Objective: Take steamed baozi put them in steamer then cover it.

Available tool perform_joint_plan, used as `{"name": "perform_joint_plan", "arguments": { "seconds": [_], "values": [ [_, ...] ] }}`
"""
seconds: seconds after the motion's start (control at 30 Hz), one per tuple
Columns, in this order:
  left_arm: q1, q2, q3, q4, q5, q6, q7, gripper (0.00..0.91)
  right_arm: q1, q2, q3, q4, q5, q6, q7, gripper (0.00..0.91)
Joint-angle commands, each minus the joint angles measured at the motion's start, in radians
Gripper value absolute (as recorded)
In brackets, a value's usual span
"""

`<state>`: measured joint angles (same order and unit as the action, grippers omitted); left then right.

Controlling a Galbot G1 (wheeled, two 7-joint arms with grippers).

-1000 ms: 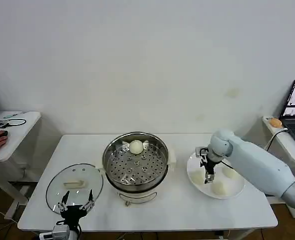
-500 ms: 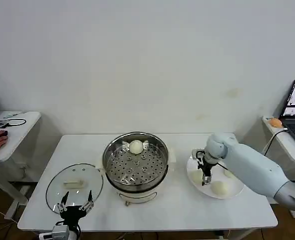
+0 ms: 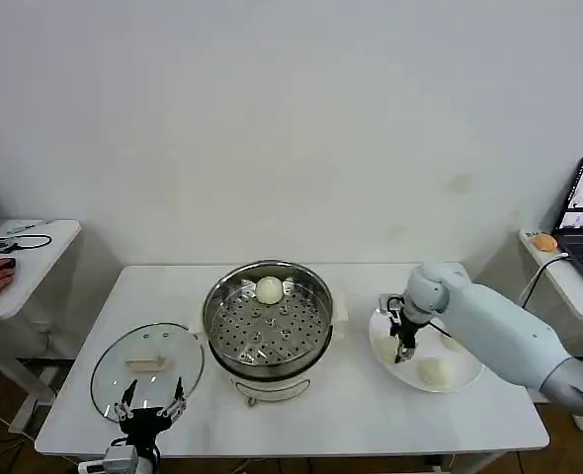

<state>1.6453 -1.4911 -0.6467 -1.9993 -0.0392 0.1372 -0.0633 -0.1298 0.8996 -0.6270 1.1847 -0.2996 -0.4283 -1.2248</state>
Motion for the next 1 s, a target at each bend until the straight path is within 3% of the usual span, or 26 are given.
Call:
{"name": "perform_joint_plan", "arguments": {
  "seconds": [0.03, 0.17, 0.27, 0.53, 0.67, 0.77, 1.0],
  "values": [
    [0.001, 0.001, 0.001, -0.001, 0.0, 0.0, 0.0, 0.907, 0.013, -0.011, 0.011, 0.017, 0.018, -0.007, 0.001, 0.625],
    [-0.003, 0.002, -0.001, -0.006, 0.0, 0.0, 0.001, 0.907, 0.101, -0.059, -0.012, 0.064, 0.072, -0.021, -0.008, 0.625],
    [-0.006, 0.004, -0.004, -0.013, -0.006, 0.001, 0.003, 0.907, 0.263, -0.087, -0.084, 0.089, 0.142, -0.04, -0.013, 0.635],
    [0.002, 0.01, -0.015, -0.046, 0.001, 0.01, 0.001, 0.907, 0.725, -0.064, -0.378, 0.134, 0.457, -0.095, -0.036, 0.625],
    [-0.001, 0.008, -0.011, -0.051, 0.006, 0.009, -0.005, 0.907, 0.848, 0.002, -0.445, 0.141, 0.587, -0.131, -0.046, 0.635],
    [-0.001, 0.008, -0.01, -0.062, 0.005, 0.009, -0.004, 0.907, 0.891, 0.097, -0.474, 0.138, 0.68, -0.171, -0.042, 0.625],
    [0.007, 0.016, -0.025, -0.087, 0.003, 0.013, -0.002, 0.907, 0.841, 0.322, -0.479, 0.088, 0.732, -0.212, -0.024, 0.635]
  ]
}}
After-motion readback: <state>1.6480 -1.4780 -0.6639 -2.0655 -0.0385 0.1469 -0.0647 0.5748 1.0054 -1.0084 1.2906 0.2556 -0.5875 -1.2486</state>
